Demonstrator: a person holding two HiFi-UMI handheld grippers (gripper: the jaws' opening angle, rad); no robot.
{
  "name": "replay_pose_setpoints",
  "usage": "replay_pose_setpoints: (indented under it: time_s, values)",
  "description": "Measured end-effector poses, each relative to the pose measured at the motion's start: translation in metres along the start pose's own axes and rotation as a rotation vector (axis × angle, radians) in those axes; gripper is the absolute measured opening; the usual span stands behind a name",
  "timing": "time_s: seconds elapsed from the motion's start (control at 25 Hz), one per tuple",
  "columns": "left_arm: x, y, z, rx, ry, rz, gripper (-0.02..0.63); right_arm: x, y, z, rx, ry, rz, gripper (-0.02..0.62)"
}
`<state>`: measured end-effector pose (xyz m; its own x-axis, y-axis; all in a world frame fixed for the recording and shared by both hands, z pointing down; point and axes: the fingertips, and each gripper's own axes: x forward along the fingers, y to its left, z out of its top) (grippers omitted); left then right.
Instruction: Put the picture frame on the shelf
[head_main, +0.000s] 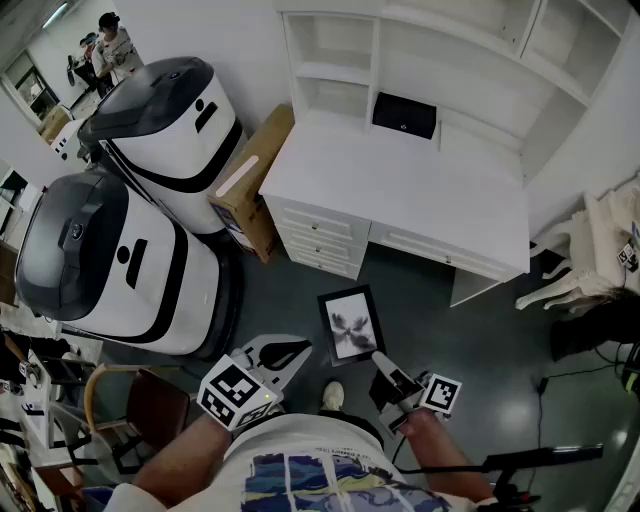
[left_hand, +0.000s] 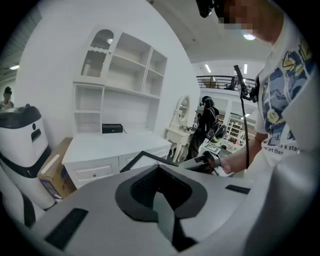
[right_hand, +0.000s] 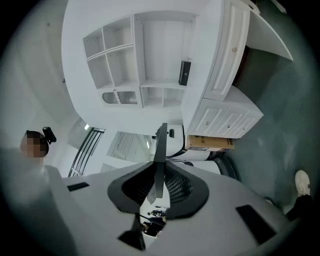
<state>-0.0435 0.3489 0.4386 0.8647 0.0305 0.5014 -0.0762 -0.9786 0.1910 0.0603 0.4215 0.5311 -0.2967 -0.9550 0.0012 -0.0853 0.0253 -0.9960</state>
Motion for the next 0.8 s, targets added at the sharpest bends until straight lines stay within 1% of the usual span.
replay_pose_setpoints:
  time_s: [0.12,0.36,0.52,0.64,0.8]
  values:
    - [-0.001,-0.001,0.003,0.011,-0.012,-0.001,0.014,0.006,-0.002,0.0,-0.002,0.007,0.006,0.083]
    - [-0.02,0.018,-0.008,-0.03,-0.016,0.032,0.014,0.026,-0.003,-0.002,0.018,0.019,0.014,0.083]
    - [-0.023,0.047,-0.01,-0.042,-0.034,0.036,0.014,0.051,-0.006,0.006,0.03,0.012,0.008,0.083]
    - [-0.02,0.074,-0.005,-0.041,-0.055,0.01,0.014,0.075,-0.007,0.018,0.042,-0.019,-0.004,0.083]
    - [-0.018,0.122,0.005,-0.031,-0.074,-0.037,0.013,0.118,-0.005,0.035,0.05,-0.078,-0.029,0.083]
